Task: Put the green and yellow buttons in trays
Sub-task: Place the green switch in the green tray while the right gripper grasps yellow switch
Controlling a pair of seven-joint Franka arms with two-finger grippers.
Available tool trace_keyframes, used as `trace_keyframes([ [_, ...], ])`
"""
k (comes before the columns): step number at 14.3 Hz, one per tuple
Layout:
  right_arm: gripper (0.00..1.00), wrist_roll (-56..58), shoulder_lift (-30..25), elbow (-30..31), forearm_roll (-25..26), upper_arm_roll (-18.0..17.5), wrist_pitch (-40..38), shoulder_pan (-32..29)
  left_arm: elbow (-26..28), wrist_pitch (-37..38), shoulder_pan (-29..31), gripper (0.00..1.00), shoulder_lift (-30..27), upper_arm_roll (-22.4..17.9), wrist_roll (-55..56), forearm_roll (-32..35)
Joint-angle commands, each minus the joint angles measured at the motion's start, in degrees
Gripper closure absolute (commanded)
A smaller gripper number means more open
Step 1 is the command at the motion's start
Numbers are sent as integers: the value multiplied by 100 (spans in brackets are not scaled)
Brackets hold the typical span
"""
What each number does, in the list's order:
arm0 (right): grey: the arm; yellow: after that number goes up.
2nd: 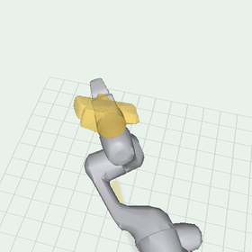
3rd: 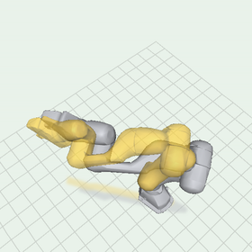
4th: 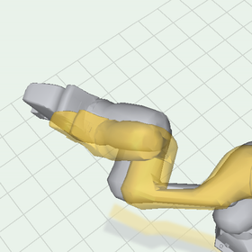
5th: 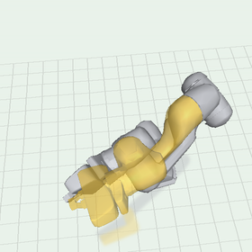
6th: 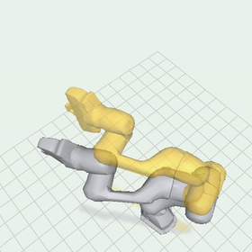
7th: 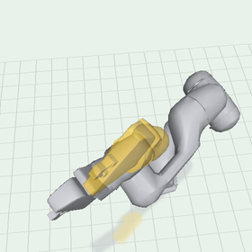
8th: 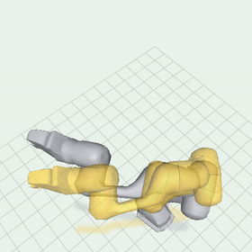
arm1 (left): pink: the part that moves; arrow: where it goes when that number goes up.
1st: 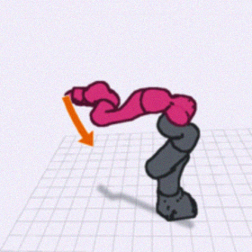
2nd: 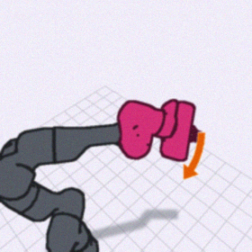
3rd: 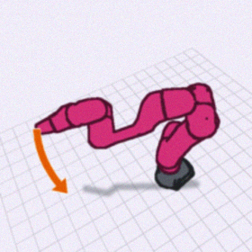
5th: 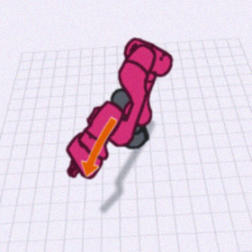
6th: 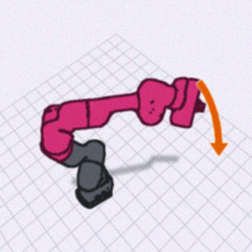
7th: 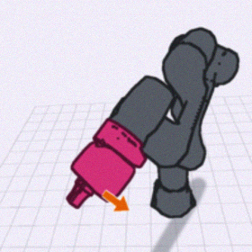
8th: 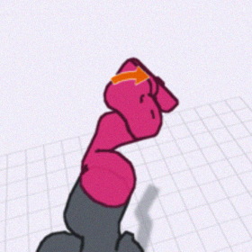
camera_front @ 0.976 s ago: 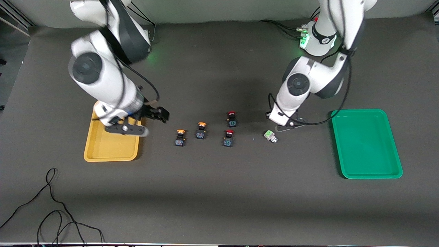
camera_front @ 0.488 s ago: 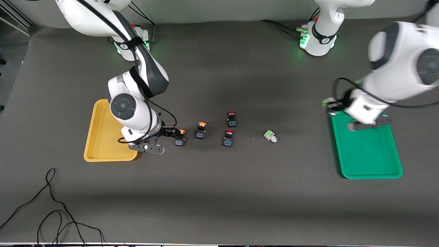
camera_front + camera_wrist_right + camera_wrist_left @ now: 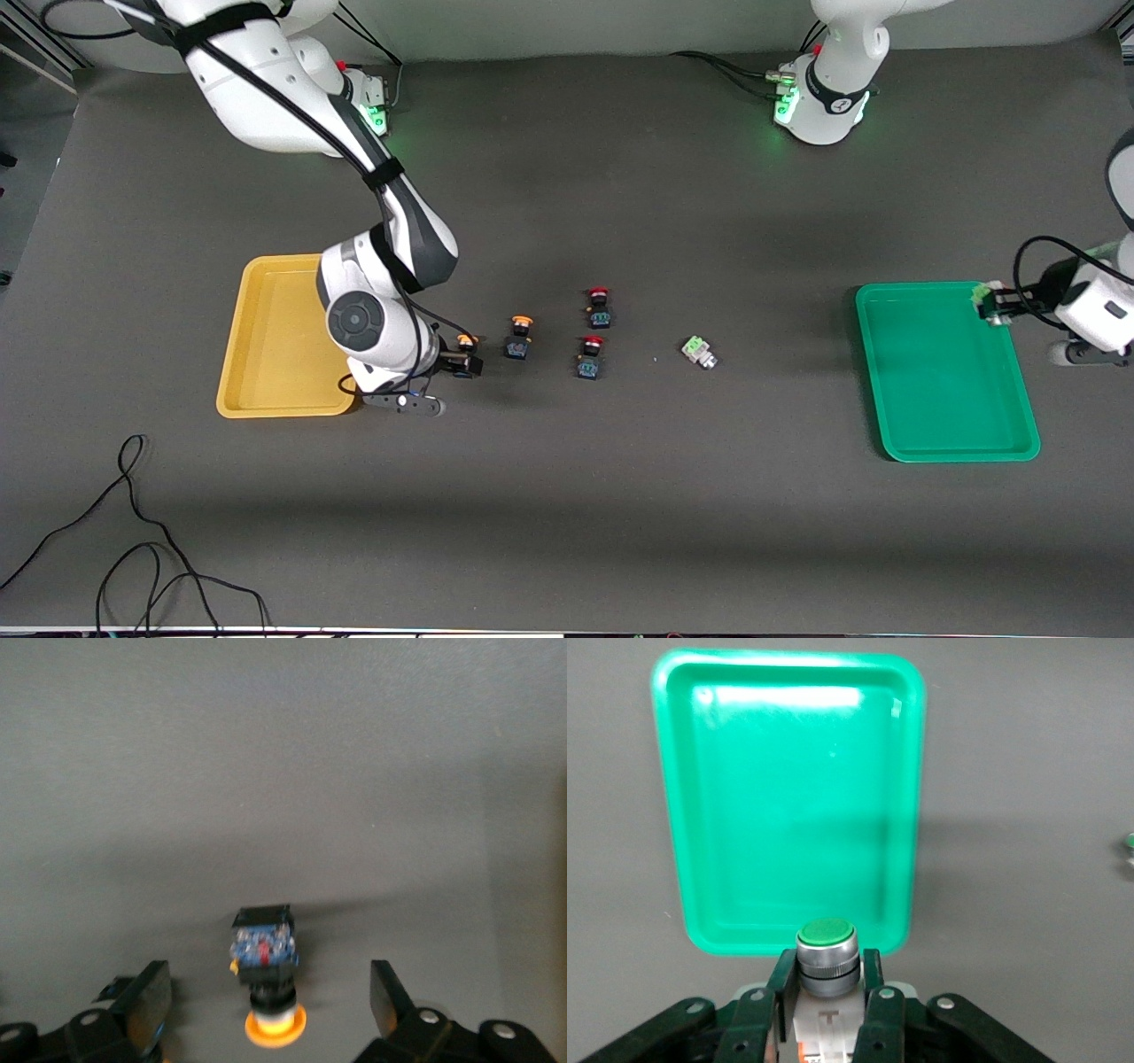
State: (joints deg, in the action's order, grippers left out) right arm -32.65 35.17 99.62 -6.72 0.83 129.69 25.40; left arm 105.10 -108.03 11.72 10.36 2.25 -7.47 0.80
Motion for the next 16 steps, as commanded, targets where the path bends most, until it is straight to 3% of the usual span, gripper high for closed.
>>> trace_keyframes([
  [1, 0, -5, 315, -92, -66, 5, 249, 53, 474, -1093, -47, 100, 474, 83, -44, 253],
  [4, 2, -13, 490, -83, -57, 5, 433, 185, 853, -2517, -99, 100, 1317, 83, 17, 271],
  [7, 18, -118, 509, -66, -110, 5, 469, 193, 898, -3030, -100, 100, 1820, 83, 35, 271],
  [8, 38, -110, 500, -22, -136, 5, 443, 185, 898, -3049, -100, 100, 1847, 83, 35, 271],
  [9, 74, -110, 474, 31, -145, 5, 425, 193, 889, -3023, -100, 94, 1830, 83, 35, 271],
  [10, 100, -119, 456, 49, -154, 5, 425, 193, 837, -2953, -100, 49, 1812, 83, 18, 271],
  [11, 100, -127, 404, 49, -154, 5, 425, 202, 793, -2909, -108, 20, 1751, 91, 0, 280],
  [12, 100, -128, 334, 49, -154, 5, 425, 202, 723, -2717, -100, 0, 1646, 100, 9, 271],
  [14, 100, -93, 71, 40, -154, 14, 347, 176, 364, -1998, -91, 0, 1365, 109, -9, 271],
  [16, 100, -31, -342, -21, -154, 75, -318, 114, -276, -919, -82, 0, 1180, 109, -61, 271],
])
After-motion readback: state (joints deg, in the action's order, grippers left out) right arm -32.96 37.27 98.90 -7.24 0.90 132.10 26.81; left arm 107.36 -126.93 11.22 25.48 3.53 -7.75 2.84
